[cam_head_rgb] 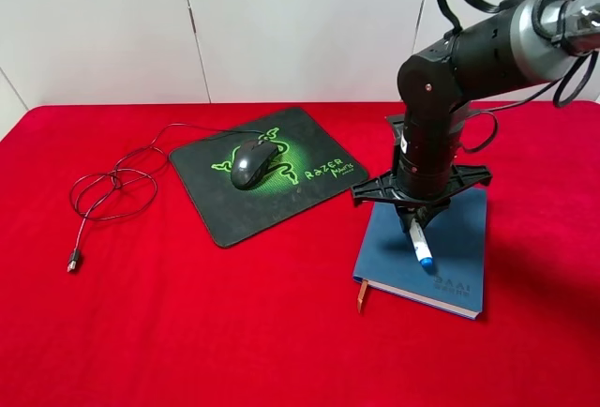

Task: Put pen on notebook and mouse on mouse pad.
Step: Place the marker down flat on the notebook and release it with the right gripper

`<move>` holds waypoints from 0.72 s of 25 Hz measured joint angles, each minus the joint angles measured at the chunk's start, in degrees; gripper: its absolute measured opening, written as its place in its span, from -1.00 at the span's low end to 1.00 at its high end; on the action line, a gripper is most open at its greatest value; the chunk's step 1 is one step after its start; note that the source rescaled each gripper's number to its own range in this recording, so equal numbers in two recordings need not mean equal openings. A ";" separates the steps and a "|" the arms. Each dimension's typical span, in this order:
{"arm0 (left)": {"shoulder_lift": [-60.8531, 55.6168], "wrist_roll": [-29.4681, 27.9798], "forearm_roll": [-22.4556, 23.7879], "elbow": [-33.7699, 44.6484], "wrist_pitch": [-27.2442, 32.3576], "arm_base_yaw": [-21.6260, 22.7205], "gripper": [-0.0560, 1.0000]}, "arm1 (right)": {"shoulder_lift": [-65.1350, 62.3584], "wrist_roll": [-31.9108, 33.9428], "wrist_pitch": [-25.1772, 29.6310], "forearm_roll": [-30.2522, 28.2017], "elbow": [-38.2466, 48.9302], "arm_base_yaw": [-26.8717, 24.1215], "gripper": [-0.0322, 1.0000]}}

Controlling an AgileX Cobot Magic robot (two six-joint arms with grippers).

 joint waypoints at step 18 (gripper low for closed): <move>0.00 0.00 0.00 0.00 0.00 0.00 0.99 | 1.25 -0.02 -2.41 -2.41 1.58 0.00 -0.94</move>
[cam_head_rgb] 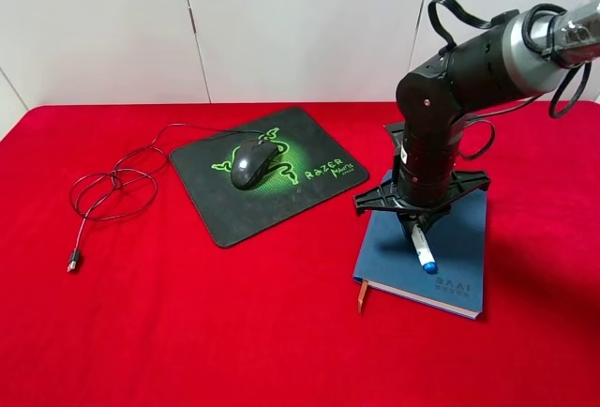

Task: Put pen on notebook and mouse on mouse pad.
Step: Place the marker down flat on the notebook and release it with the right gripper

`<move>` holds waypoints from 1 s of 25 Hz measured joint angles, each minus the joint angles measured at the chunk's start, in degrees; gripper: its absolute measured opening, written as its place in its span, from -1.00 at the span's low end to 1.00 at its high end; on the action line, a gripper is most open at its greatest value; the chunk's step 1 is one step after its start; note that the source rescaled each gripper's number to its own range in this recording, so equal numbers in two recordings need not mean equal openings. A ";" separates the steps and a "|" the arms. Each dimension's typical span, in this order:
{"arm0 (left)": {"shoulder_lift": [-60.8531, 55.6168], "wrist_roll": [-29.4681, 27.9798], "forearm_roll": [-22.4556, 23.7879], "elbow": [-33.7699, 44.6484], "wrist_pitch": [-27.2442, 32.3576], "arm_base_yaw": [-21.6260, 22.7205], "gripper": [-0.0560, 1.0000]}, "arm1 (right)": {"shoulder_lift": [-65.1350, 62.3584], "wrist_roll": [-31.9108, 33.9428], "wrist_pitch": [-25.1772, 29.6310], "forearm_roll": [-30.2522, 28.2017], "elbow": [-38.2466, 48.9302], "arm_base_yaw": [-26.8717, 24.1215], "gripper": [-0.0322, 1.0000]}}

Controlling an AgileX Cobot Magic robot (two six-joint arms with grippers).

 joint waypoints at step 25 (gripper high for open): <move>0.00 0.00 -0.03 0.00 0.00 0.00 0.99 | -1.24 -3.37 0.80 -1.23 0.00 -0.20 1.00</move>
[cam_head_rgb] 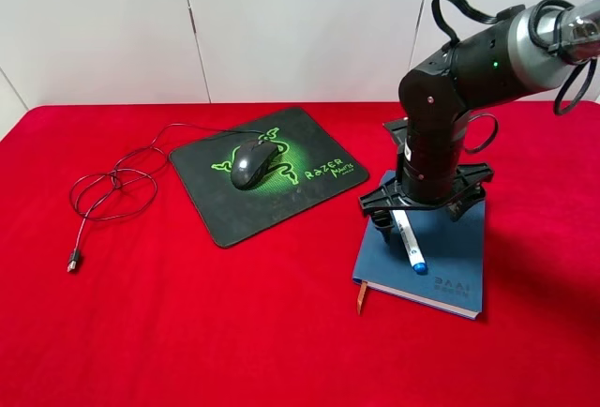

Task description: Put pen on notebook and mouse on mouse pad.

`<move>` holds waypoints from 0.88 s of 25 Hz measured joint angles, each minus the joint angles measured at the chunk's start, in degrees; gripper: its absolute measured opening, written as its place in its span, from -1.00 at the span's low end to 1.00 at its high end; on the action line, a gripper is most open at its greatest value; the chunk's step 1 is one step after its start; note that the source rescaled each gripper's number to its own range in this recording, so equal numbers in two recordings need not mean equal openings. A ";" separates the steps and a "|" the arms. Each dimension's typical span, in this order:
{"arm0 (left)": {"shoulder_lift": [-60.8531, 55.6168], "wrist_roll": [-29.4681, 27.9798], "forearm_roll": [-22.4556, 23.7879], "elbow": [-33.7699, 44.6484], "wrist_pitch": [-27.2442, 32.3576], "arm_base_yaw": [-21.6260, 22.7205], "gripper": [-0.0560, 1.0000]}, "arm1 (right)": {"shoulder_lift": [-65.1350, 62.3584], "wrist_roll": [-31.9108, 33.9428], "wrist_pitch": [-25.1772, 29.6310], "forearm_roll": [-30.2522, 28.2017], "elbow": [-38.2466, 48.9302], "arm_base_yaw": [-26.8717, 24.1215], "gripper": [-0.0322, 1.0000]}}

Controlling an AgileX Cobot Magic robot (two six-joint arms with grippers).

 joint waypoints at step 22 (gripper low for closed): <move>0.00 0.00 0.00 0.00 0.00 0.00 0.99 | -14.81 -4.42 8.70 3.34 0.06 0.00 1.00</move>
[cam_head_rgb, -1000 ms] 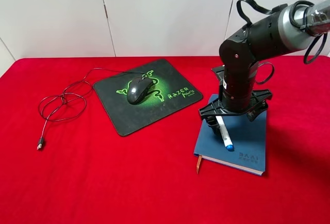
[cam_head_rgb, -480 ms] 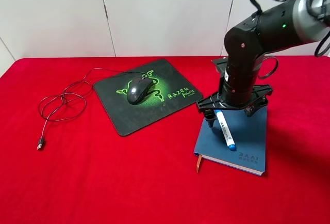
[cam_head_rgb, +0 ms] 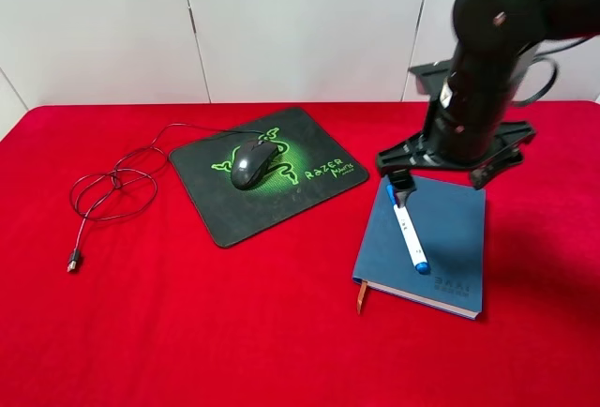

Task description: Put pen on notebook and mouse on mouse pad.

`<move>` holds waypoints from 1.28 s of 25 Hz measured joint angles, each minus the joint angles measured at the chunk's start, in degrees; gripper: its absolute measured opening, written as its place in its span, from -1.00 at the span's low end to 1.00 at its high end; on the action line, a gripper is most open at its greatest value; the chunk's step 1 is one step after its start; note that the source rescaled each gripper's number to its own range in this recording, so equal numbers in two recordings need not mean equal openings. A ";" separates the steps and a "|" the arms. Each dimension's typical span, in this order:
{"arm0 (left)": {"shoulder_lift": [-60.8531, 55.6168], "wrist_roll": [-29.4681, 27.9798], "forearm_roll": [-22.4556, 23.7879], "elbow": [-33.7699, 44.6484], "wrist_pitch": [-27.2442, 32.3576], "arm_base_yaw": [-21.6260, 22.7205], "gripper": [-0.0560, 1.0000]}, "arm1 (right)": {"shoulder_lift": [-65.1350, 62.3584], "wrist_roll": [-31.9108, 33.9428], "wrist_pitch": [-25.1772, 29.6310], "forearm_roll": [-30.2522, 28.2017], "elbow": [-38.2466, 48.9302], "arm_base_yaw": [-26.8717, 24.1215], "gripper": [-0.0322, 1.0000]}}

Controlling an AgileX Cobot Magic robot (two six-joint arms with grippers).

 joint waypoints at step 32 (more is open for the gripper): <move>0.00 0.00 0.05 0.00 0.00 0.00 0.99 | -46.49 -8.73 15.98 9.78 0.00 0.00 1.00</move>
